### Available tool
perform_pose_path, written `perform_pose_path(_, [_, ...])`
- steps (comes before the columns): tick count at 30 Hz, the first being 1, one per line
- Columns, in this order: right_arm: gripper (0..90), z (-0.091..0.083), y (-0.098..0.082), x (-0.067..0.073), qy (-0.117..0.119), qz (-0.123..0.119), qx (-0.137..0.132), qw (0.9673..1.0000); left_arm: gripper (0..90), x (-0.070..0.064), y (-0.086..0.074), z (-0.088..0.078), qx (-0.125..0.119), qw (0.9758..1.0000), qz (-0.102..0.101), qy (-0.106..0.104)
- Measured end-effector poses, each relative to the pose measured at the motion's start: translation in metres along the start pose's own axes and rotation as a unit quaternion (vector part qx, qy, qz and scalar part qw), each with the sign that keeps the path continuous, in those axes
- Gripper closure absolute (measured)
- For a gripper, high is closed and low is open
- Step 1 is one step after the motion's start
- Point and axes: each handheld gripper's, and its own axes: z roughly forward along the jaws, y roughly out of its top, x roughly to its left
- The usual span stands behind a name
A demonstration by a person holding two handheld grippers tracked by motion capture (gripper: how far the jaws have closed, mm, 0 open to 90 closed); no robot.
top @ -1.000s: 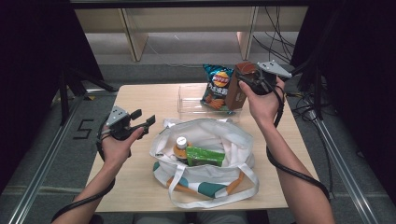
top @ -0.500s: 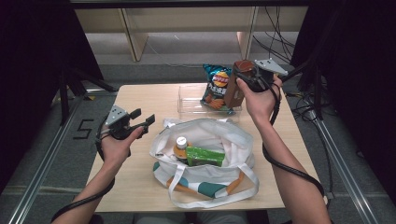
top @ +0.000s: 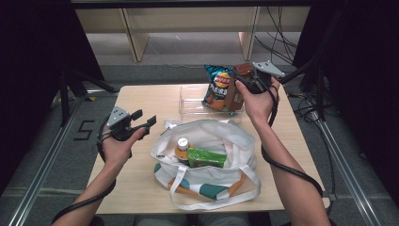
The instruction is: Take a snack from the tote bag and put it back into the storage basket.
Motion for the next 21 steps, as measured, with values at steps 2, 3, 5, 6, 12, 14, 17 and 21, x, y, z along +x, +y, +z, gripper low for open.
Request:
perform_pose_path(2, [39.4,0.001,0.000,0.000,-0.004,-0.008,-0.002,1.0000,33.5,0.000,-0.001,0.000,0.000,1.0000,0.000,-0.001])
perform_pose_path(3, [39.4,0.002,0.000,0.000,-0.003,-0.007,0.000,1.0000,33.5,0.000,0.000,-0.001,0.000,1.0000,0.001,0.000])
perform_pose_path(5, [39.4,0.004,-0.001,0.001,-0.006,0.004,0.002,1.0000,33.5,0.001,0.000,-0.001,0.000,1.0000,0.000,0.001])
perform_pose_path(6, [39.4,0.004,-0.002,0.002,-0.007,0.007,0.005,0.9999,33.5,0.001,0.000,-0.001,-0.001,1.0000,0.002,0.001])
perform_pose_path(12, [39.4,0.009,-0.003,0.005,-0.016,-0.004,0.003,0.9999,33.5,0.000,0.000,-0.001,0.000,1.0000,-0.001,-0.001])
perform_pose_path(14, [39.4,0.010,-0.003,0.007,-0.021,0.003,0.003,0.9998,33.6,0.000,0.000,0.000,0.000,1.0000,-0.001,-0.002])
perform_pose_path(17, [39.4,0.012,-0.005,0.008,-0.028,-0.004,0.001,0.9996,33.6,0.001,0.000,0.000,0.000,1.0000,0.001,-0.003])
perform_pose_path(21, [39.4,0.015,-0.009,0.008,-0.034,0.002,0.010,0.9994,33.6,0.000,0.000,0.000,-0.001,1.0000,0.002,-0.004])
